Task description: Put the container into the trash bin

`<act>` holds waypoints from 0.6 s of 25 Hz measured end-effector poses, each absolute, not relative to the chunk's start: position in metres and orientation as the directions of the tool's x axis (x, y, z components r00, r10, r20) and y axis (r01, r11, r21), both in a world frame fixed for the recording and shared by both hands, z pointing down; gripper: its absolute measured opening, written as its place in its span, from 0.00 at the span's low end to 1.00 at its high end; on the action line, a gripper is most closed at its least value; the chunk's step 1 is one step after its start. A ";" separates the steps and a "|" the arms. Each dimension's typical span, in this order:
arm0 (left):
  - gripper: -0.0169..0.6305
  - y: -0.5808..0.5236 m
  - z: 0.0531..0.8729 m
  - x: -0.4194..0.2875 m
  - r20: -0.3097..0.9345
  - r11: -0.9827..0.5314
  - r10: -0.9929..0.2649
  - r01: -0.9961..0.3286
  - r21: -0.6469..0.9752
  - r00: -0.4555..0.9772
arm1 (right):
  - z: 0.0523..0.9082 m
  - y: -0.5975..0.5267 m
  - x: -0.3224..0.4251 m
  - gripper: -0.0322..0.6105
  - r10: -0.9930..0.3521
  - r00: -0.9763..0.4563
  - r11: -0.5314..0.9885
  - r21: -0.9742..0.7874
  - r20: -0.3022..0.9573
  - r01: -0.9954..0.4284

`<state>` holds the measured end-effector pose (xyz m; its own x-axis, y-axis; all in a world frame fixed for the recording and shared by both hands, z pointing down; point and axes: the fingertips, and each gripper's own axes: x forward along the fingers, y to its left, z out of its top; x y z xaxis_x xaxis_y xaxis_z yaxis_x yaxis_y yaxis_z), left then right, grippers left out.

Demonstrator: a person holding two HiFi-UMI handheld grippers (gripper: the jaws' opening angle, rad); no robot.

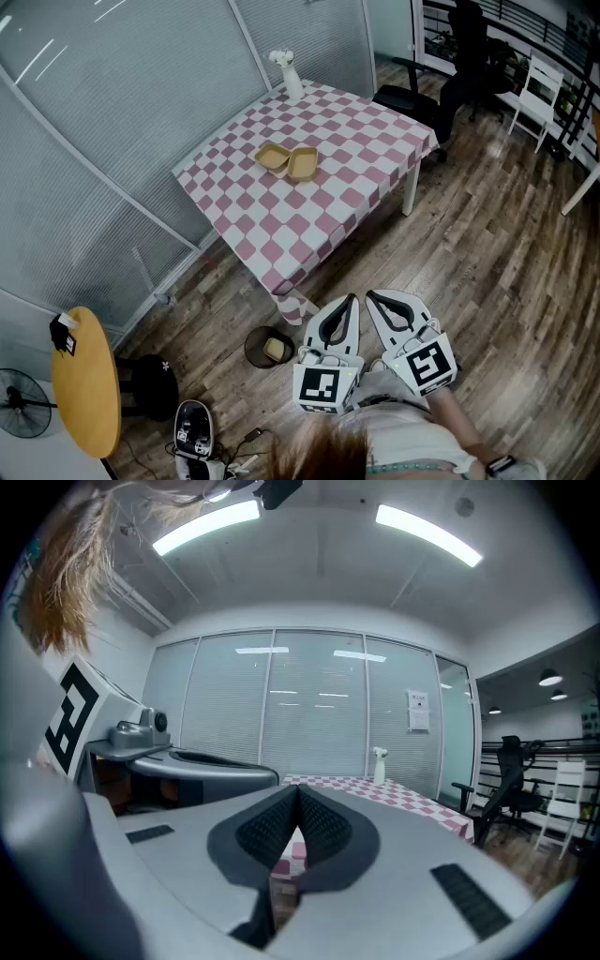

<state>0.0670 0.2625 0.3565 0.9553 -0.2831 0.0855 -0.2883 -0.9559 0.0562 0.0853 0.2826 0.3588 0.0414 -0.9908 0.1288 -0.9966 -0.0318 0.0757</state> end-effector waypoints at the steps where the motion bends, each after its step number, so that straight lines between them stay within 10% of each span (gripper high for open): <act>1: 0.04 0.263 0.356 0.067 0.084 -0.957 -0.281 -0.286 0.058 0.956 | 0.357 0.283 0.085 0.04 -0.992 0.044 -0.036 0.071 0.116 -0.997; 15: 0.04 0.252 0.369 0.067 0.098 -0.947 -0.298 -0.306 0.092 0.950 | 0.364 0.278 0.096 0.04 -0.992 0.019 -0.010 0.067 0.124 -0.998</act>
